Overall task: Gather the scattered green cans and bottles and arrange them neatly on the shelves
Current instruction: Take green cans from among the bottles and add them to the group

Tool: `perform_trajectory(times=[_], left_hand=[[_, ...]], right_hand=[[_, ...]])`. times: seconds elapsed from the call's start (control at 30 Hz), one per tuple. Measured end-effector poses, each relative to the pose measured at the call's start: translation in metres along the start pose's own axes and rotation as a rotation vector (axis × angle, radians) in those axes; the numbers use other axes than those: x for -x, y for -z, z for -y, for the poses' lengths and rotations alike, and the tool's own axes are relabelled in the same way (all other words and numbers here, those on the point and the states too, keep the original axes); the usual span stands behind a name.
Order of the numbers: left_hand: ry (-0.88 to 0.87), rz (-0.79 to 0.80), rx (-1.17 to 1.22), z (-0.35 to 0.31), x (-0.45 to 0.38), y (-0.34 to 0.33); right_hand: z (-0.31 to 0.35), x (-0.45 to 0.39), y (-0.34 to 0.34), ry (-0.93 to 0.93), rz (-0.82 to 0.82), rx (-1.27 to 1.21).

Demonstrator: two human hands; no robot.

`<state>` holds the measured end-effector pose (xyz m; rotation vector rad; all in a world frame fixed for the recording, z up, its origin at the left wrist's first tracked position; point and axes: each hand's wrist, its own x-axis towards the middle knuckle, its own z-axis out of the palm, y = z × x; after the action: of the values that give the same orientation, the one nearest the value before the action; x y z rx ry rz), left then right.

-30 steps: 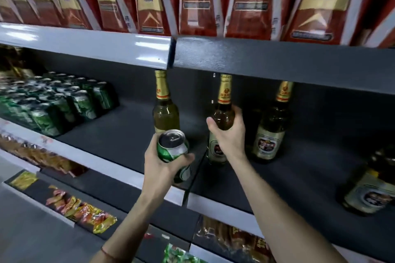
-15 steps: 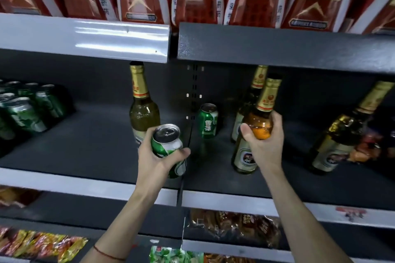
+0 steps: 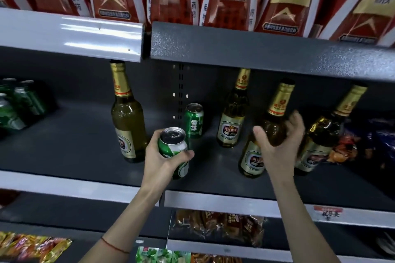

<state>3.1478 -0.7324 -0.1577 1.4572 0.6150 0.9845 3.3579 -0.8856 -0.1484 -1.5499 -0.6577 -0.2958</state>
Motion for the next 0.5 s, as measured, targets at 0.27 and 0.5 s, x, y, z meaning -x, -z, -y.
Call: perform_trajectory(times=[0.27, 0.5], left_hand=[[0.002, -0.124, -0.076, -0.002, 0.001, -0.005], [-0.005, -0.244, -0.112, -0.013, 0.016, 0.001]], right_hand=[[0.026, 0.03, -0.071, 0.229, 0.346, 0.003], [-0.009, 0.008, -0.182, -0.086, 0.426, 0.02]])
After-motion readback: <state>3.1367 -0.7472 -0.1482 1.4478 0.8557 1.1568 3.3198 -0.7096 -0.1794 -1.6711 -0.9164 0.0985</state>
